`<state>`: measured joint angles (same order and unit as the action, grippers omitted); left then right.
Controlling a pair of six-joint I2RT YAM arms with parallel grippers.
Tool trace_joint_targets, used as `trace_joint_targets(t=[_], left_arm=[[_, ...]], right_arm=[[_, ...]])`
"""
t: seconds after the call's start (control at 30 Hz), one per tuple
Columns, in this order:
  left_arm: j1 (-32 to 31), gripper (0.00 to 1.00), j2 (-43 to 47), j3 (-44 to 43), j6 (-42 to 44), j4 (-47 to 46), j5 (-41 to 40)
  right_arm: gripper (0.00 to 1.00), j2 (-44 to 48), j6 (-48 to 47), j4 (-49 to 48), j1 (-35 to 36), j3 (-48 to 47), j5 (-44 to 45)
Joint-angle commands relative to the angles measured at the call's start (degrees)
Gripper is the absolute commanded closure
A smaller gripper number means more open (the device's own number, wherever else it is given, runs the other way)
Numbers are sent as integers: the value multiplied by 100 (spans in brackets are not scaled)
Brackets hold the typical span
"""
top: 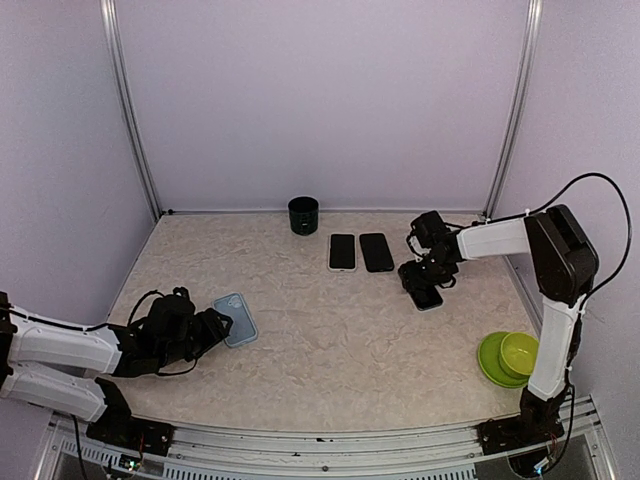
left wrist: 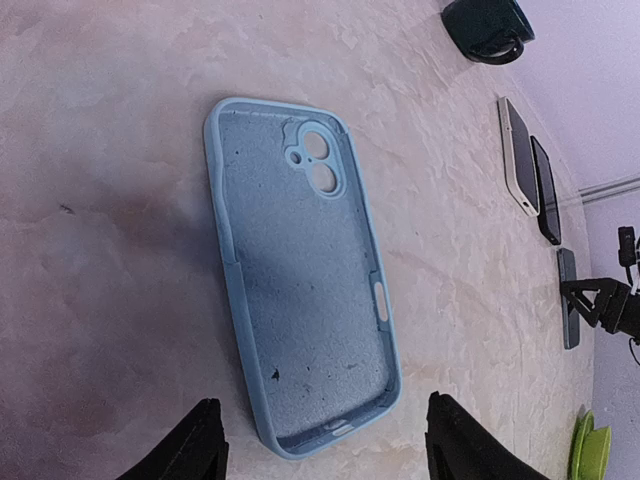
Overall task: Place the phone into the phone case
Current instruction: Pick up the phone at the corner of the board.
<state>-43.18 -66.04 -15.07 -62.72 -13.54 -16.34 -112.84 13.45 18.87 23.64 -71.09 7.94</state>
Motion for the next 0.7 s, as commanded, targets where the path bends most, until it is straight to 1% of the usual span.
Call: trace_joint_targets(t=[0.0, 0.33, 0.5, 0.67], left_arm=[[-33, 33, 29, -157, 108, -9, 59], [-213, 33, 161, -355, 314, 90, -27], [-397, 33, 192, -505, 607, -32, -23], [-663, 33, 175, -659, 975, -320, 78]], right_arm=[[32, 340, -176, 288, 368, 94, 253], [32, 1457, -323, -45, 1148, 543, 342], [32, 2006, -402, -478, 1751, 980, 413], [32, 2557, -532, -1041, 2497, 1446, 530]])
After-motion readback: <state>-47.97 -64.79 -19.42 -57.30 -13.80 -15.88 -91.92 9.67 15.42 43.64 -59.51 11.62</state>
